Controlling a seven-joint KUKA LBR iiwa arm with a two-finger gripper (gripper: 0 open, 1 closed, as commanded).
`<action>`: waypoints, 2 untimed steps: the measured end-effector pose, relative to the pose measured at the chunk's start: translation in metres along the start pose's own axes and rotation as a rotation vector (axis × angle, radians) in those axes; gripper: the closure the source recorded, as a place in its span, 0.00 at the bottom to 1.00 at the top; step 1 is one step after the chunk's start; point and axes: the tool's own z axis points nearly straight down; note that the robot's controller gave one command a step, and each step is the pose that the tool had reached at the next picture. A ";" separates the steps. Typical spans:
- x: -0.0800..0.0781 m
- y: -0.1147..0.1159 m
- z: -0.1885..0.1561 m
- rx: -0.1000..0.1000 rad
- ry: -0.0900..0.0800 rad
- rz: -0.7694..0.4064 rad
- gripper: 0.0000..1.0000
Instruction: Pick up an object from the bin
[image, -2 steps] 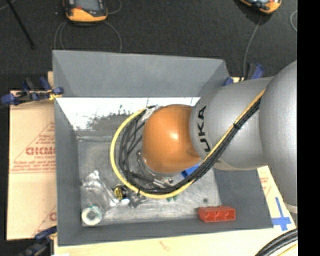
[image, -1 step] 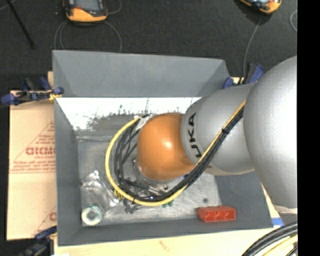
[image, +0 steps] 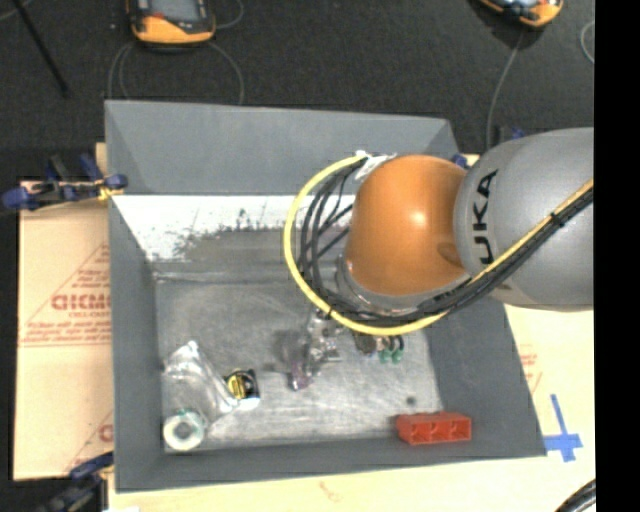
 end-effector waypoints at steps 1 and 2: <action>-0.005 0.004 0.021 -0.002 0.008 0.025 1.00; -0.016 -0.013 -0.041 0.001 0.000 -0.186 1.00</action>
Offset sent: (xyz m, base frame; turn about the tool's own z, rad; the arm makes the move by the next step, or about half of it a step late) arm 0.0036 0.0045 -0.0206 0.0289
